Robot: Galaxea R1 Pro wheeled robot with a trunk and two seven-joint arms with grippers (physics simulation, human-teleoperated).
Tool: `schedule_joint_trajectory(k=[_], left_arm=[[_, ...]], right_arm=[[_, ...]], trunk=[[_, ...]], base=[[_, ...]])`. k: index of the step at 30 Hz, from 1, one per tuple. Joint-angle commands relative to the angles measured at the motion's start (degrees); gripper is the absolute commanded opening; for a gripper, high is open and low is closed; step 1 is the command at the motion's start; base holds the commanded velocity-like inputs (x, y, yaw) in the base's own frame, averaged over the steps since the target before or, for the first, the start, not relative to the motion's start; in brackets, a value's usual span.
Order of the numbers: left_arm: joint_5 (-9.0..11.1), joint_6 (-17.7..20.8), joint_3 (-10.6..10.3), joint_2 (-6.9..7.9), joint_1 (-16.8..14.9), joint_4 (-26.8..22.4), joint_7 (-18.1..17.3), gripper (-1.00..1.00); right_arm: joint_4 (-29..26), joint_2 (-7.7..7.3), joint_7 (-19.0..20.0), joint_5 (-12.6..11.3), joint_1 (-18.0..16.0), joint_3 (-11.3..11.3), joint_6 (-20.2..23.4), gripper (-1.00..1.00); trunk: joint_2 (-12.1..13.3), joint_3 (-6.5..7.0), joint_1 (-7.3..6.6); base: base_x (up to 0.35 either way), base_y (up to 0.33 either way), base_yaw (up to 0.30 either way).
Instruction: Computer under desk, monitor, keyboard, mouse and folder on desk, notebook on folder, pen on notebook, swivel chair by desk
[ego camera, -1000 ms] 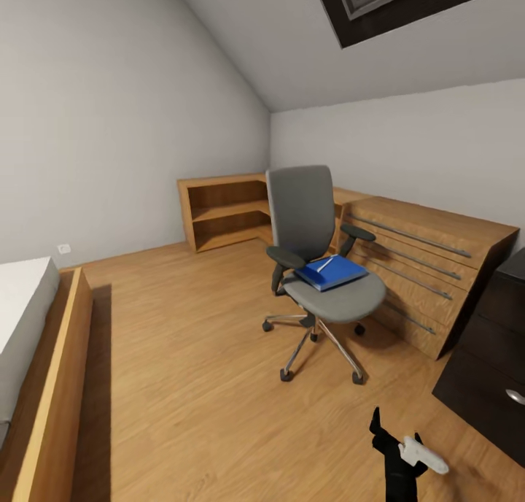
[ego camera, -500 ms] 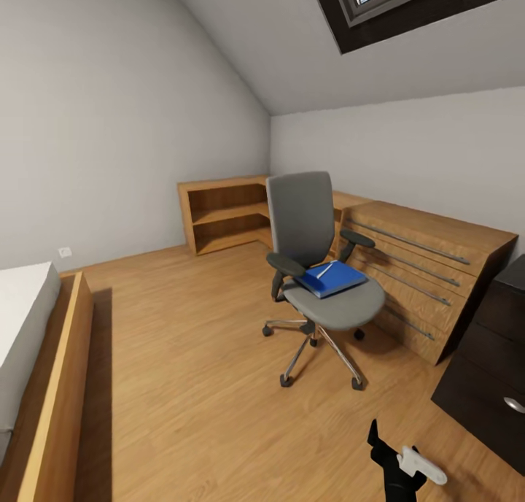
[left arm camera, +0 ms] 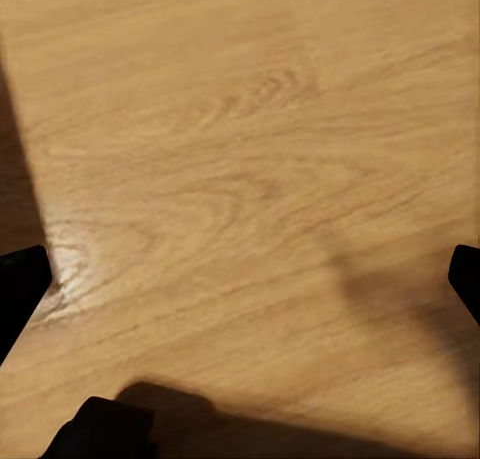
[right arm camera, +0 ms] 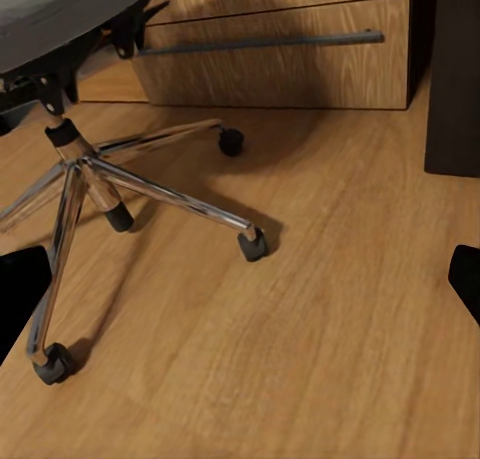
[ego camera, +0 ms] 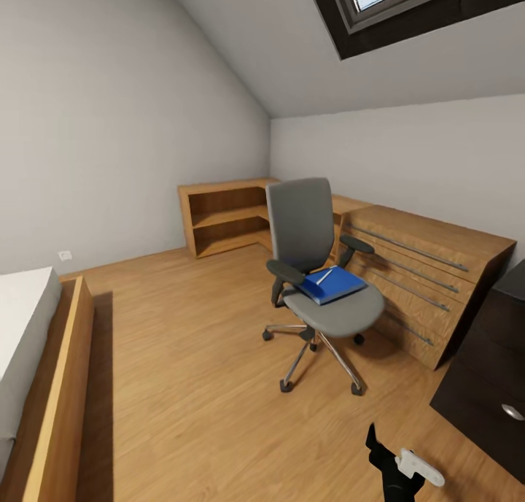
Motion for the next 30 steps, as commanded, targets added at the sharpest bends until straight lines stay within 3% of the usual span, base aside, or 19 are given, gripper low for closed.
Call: schedule_joint_trajectory(k=[1, 12, 30], left_arm=[[0.6, 0.2, 0.05, 0.03, 0.04, -0.14, 0.09, 1.0], [0.76, 0.21, 0.13, 0.97, 0.1, 0.44, 0.14, 1.0], [1.17, 0.1, 0.13, 1.04, 0.01, 2.15, 0.14, 1.0]], right_arm=[[0.11, -0.03, 0.6, -0.44, -0.05, -0.22, -0.17, 1.0], [0.13, -0.04, 0.6, -0.37, -0.05, -0.17, -0.02, 1.0], [0.19, 0.1, 0.63, -0.3, -0.05, -0.15, -0.01, 1.0]], trunk=[[0.39, 0.14, -0.23], [4.8, 2.12, -2.65], [12.02, 5.17, -6.6]], base=[[0.0, 0.0, 0.0], [-0.022, 0.0, 0.0], [-0.285, 0.129, -0.027]])
